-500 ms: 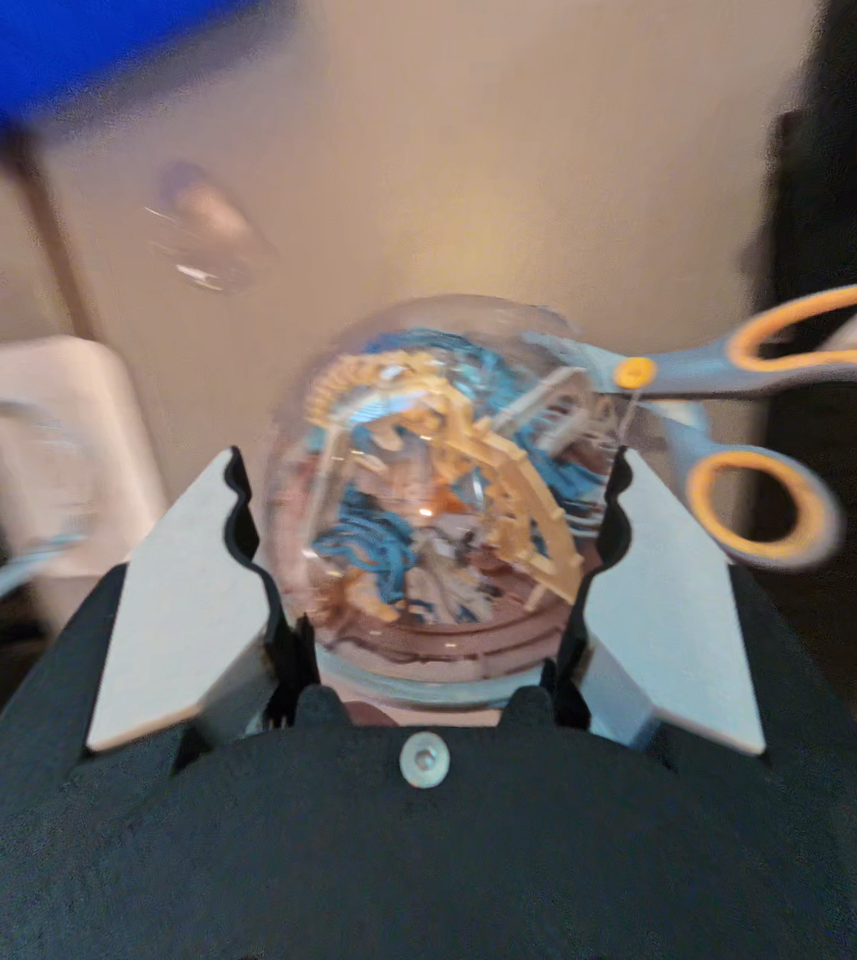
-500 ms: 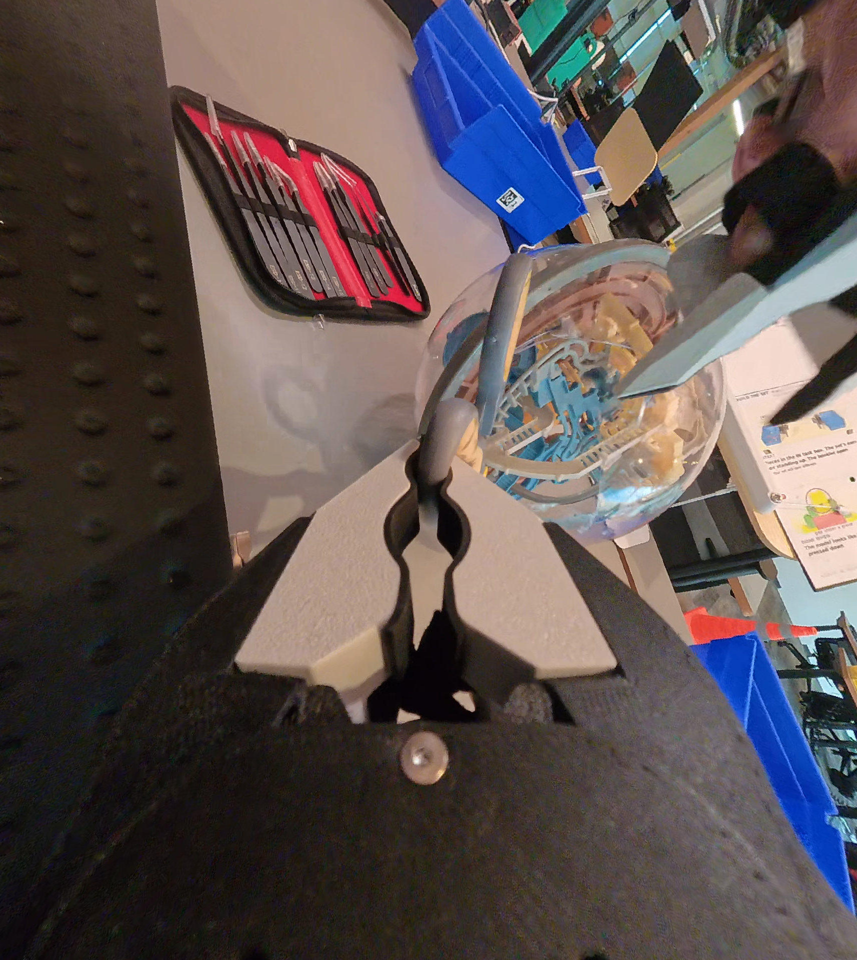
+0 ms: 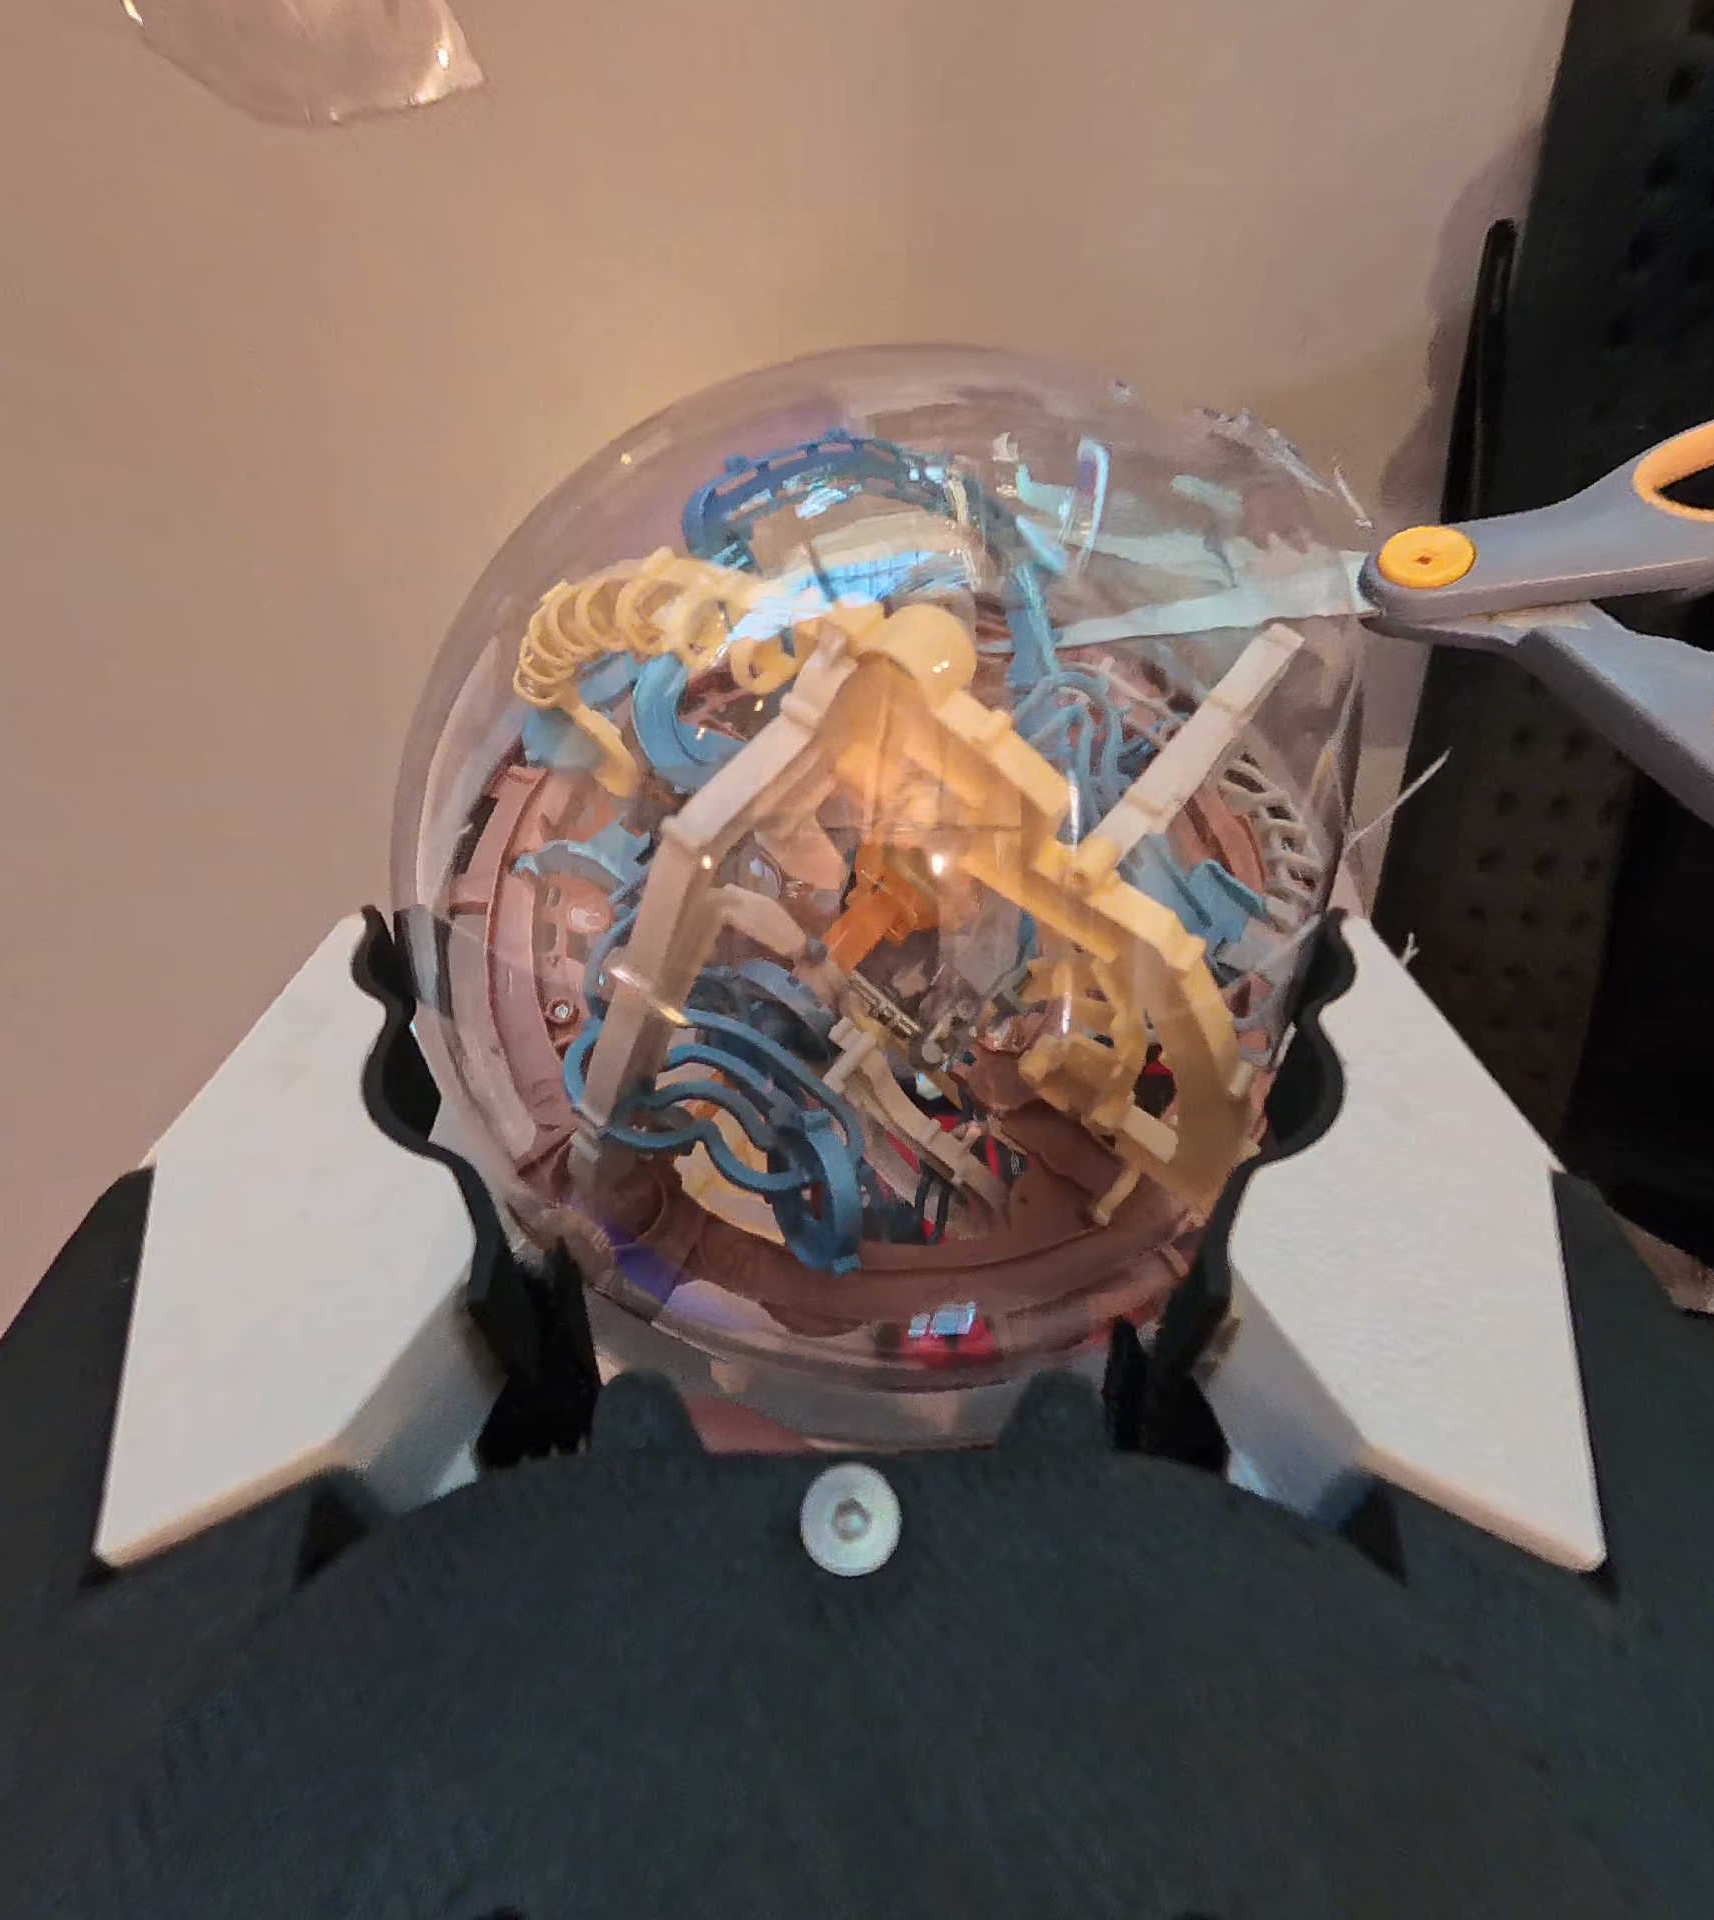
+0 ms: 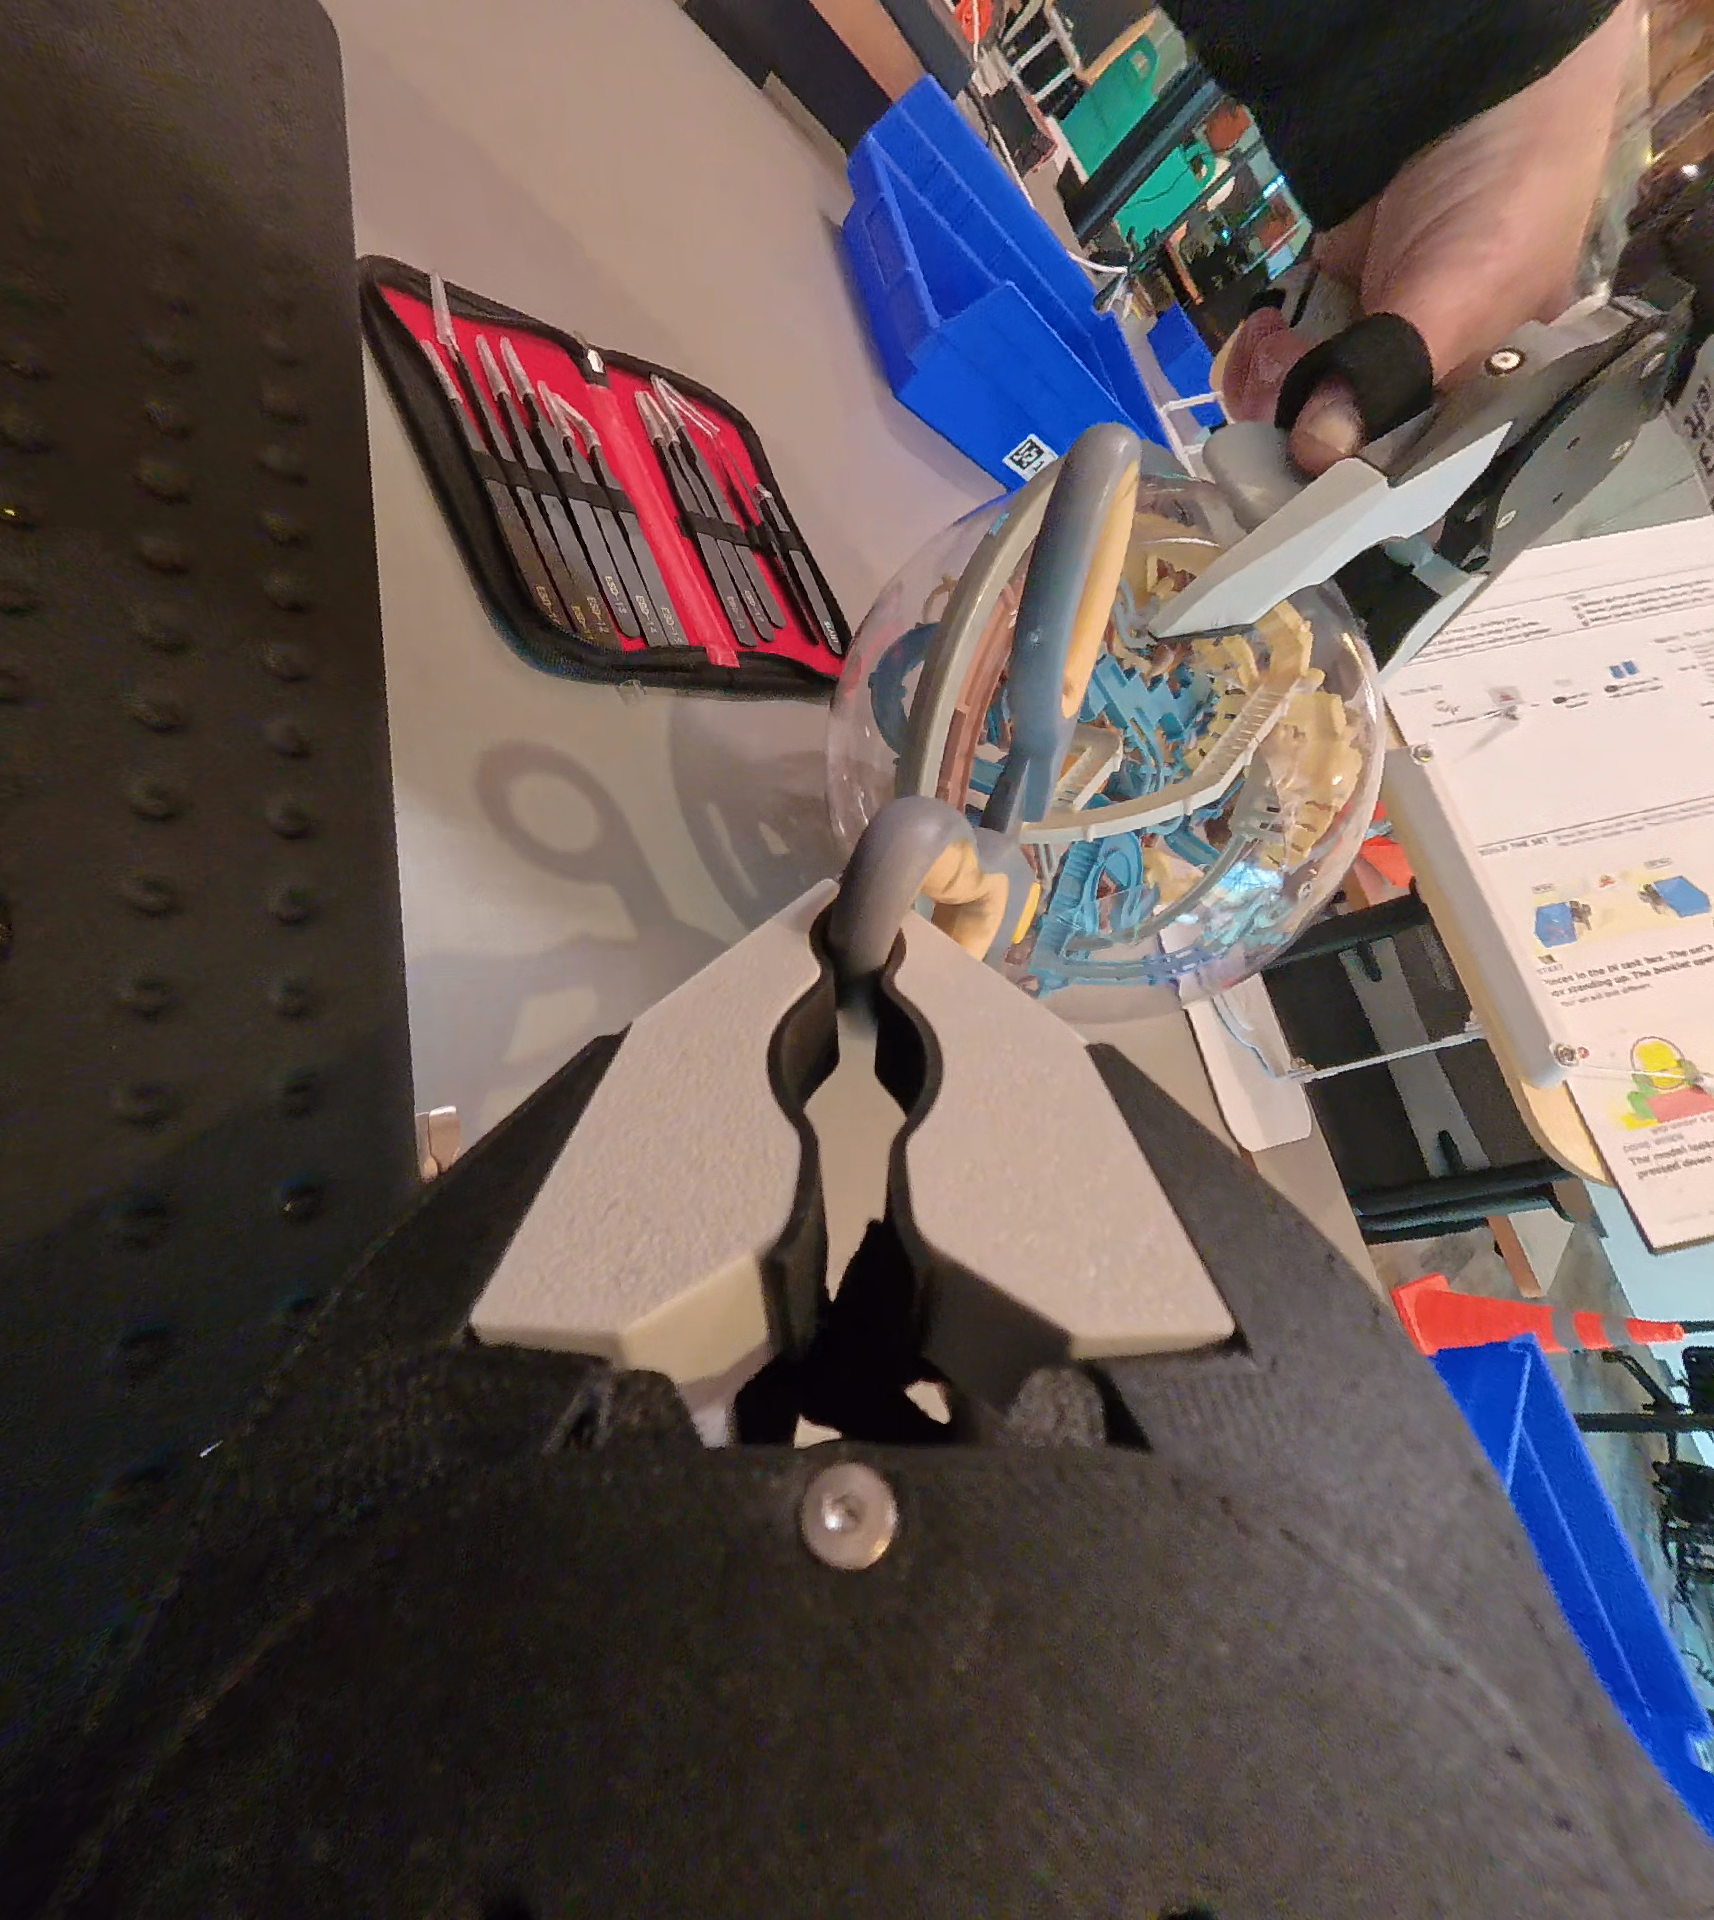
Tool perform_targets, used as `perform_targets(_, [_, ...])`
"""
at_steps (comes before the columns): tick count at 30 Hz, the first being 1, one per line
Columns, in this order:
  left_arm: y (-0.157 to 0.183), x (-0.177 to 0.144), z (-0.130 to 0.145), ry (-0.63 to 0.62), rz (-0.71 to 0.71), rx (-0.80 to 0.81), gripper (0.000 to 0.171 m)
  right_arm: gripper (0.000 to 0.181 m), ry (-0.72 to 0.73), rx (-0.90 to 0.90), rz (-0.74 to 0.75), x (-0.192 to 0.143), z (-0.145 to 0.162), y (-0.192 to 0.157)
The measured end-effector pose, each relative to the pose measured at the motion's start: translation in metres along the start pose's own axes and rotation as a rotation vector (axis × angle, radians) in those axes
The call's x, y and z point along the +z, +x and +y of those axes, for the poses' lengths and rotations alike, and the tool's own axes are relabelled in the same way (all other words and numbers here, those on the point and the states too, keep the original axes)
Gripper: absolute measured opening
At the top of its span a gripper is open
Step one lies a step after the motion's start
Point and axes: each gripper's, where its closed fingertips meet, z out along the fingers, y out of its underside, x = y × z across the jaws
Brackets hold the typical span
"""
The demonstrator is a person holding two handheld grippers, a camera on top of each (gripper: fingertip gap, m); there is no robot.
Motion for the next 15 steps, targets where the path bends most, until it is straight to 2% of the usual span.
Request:
perform_targets(3, [-0.001, -0.001, 0.0, 0.076, 0.023, -0.001, 0.159, 0.0, -0.065, -0.022, 0.012, 0.005, -0.008, 0.004])
perform_targets(7, [0.011, 0.002, -0.002, 0.128, 0.106, -0.003, 0.159, 0.0, -0.136, -0.013, -0.002, 0.013, -0.026, 0.017])
perform_targets(9, [0.013, 0.003, -0.004, 0.138, 0.116, 0.012, 0.159, 0.0, -0.199, -0.006, -0.021, 0.02, -0.026, 0.025])
perform_targets(15, [0.013, 0.002, 0.0, 0.177, 0.116, 0.018, 0.159, 0.0, -0.163, 0.017, -0.071, 0.021, -0.022, 0.016])
